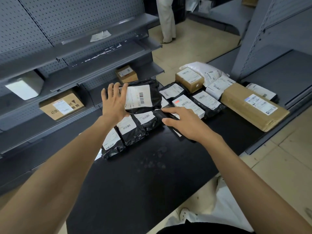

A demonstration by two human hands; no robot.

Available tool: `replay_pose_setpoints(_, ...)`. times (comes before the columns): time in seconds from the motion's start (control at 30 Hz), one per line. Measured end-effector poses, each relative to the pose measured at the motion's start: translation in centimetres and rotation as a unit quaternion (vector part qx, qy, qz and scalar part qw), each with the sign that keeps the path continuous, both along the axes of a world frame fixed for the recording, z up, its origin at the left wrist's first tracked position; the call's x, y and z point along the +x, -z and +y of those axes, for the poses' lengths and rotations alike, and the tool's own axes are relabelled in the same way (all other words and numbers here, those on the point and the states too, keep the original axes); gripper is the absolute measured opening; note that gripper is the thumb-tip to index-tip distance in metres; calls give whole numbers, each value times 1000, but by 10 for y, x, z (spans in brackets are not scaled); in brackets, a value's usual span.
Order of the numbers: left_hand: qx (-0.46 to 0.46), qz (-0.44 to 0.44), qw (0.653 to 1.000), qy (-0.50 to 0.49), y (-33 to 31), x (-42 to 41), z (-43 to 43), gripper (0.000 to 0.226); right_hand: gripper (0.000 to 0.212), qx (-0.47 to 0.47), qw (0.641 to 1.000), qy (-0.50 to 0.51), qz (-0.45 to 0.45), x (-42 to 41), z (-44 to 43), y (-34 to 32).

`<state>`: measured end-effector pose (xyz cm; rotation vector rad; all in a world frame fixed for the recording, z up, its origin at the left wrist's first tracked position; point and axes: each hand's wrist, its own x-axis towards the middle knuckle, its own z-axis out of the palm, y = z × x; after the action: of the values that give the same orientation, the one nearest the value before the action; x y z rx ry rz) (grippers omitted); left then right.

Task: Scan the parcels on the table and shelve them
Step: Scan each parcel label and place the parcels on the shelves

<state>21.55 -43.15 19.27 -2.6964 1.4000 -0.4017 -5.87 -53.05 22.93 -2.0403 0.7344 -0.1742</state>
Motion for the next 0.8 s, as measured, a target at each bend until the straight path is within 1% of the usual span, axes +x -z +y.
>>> replay_pose_setpoints(0.2,-18,27,999,12,8,-2,-13,121,48,-11,1000,16,12,-11,-6,1)
replay_pose_setpoints(0.33,-18,37,999,34,19,-16,-32,123,48,-14,998,57,8,-28,-14,7)
replay_pose_setpoints(0.47,-9,48,996,76,24,-38,-60,118,48,-21,994,103,12,-51,-31,16)
replay_pose_setpoints(0.63,20,31,991,127,20,-75,-113,119,50,-22,984,175,2,-97,-62,23)
replay_pose_setpoints(0.8,41,18,976,214,15,-148,-184,120,48,-30,965,257,-30,-172,-88,21)
